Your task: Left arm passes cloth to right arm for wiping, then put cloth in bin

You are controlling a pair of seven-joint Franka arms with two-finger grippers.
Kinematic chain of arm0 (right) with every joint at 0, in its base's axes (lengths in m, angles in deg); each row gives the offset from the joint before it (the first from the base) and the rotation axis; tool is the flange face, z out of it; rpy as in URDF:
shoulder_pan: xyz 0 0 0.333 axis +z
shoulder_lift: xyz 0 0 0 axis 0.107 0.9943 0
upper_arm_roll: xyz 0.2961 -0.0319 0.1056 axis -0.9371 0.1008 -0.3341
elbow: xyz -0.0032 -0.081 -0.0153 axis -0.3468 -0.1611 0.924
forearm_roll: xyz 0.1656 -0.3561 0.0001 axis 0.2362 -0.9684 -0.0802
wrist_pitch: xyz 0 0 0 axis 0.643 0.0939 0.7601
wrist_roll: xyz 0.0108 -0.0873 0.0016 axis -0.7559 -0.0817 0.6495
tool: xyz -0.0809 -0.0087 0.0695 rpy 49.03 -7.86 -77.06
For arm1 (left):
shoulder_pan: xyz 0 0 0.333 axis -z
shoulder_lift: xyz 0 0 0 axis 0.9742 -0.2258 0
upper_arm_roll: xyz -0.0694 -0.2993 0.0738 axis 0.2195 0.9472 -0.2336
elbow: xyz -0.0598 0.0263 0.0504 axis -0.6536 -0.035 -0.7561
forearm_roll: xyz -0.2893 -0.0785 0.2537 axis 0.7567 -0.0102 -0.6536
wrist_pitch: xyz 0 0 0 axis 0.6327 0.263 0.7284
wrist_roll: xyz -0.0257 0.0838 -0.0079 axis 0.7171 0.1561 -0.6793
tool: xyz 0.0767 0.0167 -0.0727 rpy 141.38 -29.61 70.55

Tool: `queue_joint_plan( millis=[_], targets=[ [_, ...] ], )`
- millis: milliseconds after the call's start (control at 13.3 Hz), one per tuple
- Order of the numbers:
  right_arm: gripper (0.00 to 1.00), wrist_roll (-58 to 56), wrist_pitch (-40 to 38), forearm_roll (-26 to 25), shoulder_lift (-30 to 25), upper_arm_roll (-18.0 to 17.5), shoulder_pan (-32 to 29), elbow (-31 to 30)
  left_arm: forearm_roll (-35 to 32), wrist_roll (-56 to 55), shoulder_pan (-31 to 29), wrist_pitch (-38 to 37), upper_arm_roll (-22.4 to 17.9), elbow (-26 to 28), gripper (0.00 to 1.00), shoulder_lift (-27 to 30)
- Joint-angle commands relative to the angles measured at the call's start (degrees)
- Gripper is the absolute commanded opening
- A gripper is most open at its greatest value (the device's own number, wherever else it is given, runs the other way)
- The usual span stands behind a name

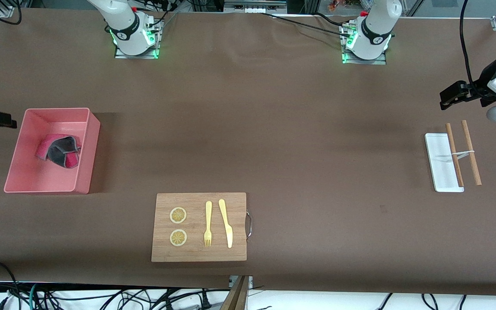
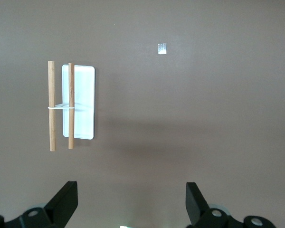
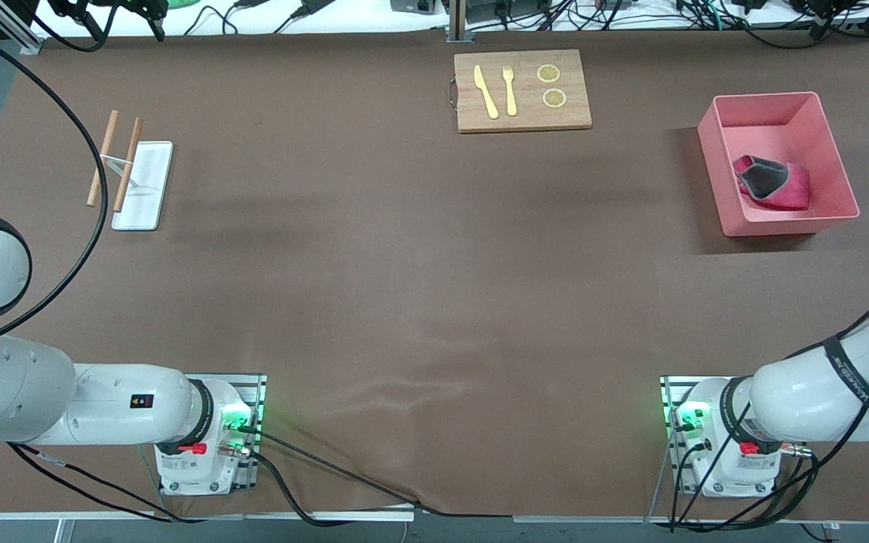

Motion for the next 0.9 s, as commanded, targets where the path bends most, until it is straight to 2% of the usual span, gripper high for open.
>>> queue_joint_plan(
  millis=[0, 375, 450, 675, 825],
  targets=[
    [1.00, -0.48, -0.62, -3.36, -5.71, -4.74, -0.66, -2.93, 0.59, 1.44, -0.07, -0.64, 0.17, -1.43, 1.00, -0.43],
    [1.00, -0.14, 2.55, -2.94, -9.93, -5.63, -1.01, -6.70, 0.59, 1.44, -0.07, -0.64, 0.17, -1.35, 1.00, -0.43],
    [1.00, 1.87, 2.11, -2.76, -10.81, -5.97, -1.01, -7.58, 0.59, 1.44, -0.07, -0.55, 0.17, -1.43, 1.00, -0.43],
    [1.00, 17.85, 0.44, -2.23, -11.78, -9.31, -1.01, -8.55, 0.67, 1.44, -0.07, -0.55, 0.52, -1.43, 1.00, -0.34],
    [1.00, 18.06, 0.18, -2.15, -11.09, -9.67, -1.01, -8.20, 0.67, 1.44, -0.07, -0.55, 0.53, -1.43, 1.00, -0.43]
  ],
)
